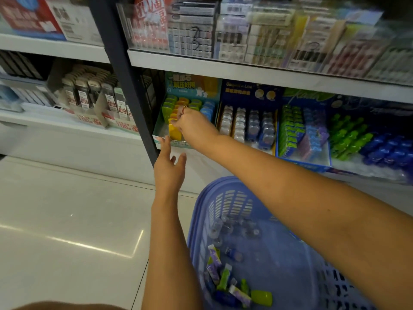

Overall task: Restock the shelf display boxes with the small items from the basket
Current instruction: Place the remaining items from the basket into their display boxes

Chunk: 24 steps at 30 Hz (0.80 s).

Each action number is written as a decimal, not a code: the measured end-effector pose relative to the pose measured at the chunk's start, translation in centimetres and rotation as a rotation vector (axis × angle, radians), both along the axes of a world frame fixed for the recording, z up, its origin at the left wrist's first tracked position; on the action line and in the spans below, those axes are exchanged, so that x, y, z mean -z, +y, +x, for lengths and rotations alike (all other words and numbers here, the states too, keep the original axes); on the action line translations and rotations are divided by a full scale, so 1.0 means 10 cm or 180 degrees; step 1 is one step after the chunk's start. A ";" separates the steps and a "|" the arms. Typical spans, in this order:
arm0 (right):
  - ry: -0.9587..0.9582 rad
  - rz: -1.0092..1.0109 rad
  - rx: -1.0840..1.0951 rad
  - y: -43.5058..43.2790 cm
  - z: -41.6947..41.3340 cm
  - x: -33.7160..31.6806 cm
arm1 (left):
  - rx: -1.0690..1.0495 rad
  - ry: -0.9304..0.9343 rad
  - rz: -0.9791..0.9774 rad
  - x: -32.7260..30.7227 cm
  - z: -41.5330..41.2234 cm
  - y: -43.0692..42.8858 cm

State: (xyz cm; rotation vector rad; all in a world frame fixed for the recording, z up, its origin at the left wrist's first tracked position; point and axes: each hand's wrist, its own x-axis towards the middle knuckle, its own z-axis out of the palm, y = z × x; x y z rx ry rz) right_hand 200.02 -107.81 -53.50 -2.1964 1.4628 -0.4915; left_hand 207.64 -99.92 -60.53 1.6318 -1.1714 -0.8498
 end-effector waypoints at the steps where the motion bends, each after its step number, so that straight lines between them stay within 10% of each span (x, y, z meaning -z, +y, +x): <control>1: 0.0096 -0.0066 -0.0139 0.06 -0.05 -0.01 | -0.0015 -0.0084 0.0019 -0.03 0.00 0.03; 7: 0.0008 0.0094 0.0075 0.87 -1.05 0.30 | 0.0085 -0.0352 -0.0327 -0.20 -0.26 0.24; 10: 0.0963 0.1728 -0.0029 1.34 -1.56 0.95 | 0.1186 -0.1153 0.0796 0.02 -0.67 0.34; 15: 0.0827 0.3909 -0.0801 2.14 -1.86 2.13 | 0.2830 -0.2219 0.2965 0.83 -1.14 0.78; 18: 0.1731 0.3366 -0.0171 2.38 -1.84 2.60 | 0.3079 -0.2302 0.3296 1.22 -1.14 1.08; 24: 0.1459 0.3239 0.0559 2.50 -1.60 2.75 | 0.2718 -0.2460 0.3118 1.66 -1.13 1.23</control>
